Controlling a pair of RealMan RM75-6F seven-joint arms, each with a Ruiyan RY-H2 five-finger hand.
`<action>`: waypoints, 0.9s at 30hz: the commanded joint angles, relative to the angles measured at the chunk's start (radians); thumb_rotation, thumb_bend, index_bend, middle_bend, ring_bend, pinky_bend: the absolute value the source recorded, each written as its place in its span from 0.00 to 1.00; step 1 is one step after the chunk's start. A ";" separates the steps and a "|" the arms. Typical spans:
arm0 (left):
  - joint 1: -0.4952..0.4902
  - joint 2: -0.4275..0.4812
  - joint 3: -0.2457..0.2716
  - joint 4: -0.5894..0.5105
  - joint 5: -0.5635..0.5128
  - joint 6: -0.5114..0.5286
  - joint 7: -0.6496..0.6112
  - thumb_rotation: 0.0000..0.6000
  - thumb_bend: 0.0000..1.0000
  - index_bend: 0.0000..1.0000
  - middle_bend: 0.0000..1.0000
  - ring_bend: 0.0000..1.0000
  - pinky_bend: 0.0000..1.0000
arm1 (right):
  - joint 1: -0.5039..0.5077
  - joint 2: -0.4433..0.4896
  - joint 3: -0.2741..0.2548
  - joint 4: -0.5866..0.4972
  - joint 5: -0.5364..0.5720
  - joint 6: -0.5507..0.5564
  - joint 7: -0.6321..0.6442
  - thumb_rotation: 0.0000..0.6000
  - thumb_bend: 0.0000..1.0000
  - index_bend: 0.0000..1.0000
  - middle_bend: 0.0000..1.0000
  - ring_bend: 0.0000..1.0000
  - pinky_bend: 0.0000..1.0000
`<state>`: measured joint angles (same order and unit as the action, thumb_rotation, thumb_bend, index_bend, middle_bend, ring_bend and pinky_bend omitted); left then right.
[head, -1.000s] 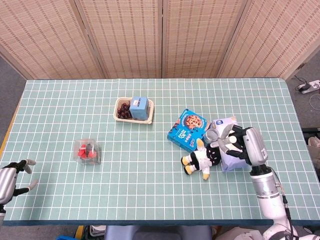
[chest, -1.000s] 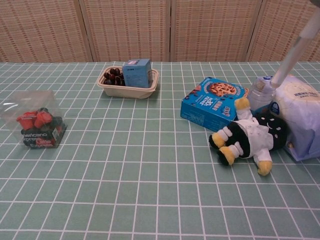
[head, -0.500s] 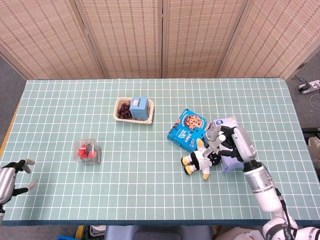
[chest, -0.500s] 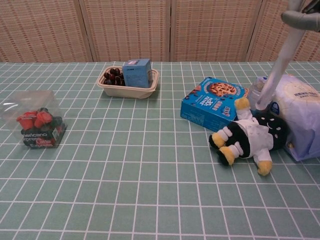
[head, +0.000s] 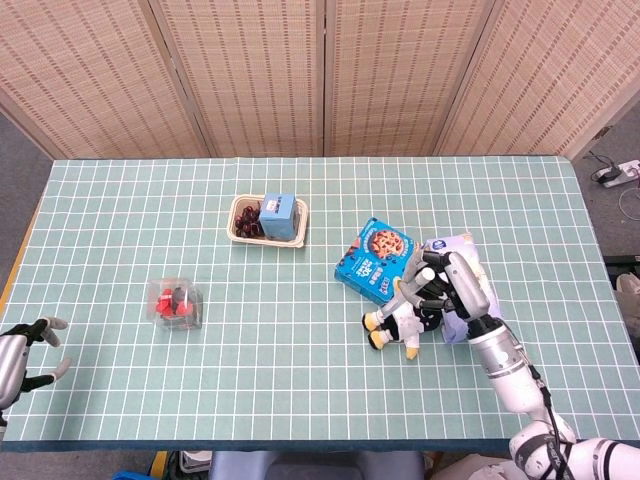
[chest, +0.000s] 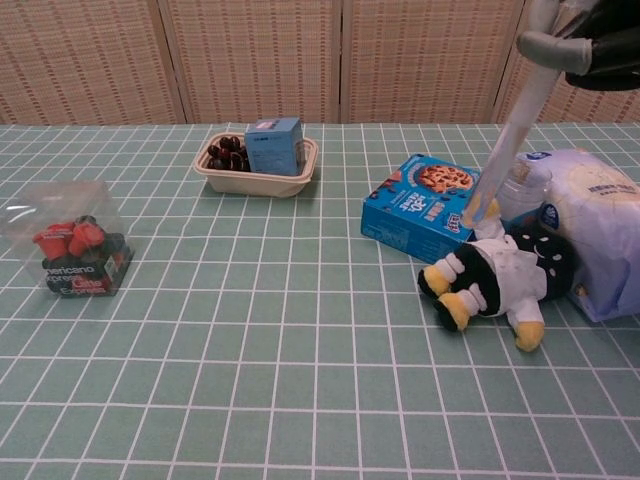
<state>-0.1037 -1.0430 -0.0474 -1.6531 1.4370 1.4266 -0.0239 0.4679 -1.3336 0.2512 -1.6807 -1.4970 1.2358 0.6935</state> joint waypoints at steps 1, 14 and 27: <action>0.001 0.001 0.000 -0.001 0.001 0.003 0.000 1.00 0.22 0.46 0.51 0.44 0.55 | 0.001 -0.030 -0.006 0.078 -0.072 0.071 0.215 1.00 0.45 0.69 1.00 1.00 1.00; -0.001 -0.001 0.001 -0.001 0.000 -0.003 0.007 1.00 0.22 0.46 0.51 0.44 0.55 | 0.041 -0.070 -0.057 0.196 -0.131 0.059 -0.351 1.00 0.45 0.70 1.00 1.00 1.00; 0.001 0.002 0.001 -0.003 0.002 0.000 0.005 1.00 0.22 0.46 0.51 0.44 0.55 | 0.030 -0.098 -0.029 0.161 -0.108 0.176 0.107 1.00 0.45 0.70 1.00 1.00 1.00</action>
<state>-0.1031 -1.0415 -0.0463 -1.6562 1.4388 1.4260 -0.0188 0.5032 -1.4165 0.2107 -1.5118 -1.6078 1.3462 0.5142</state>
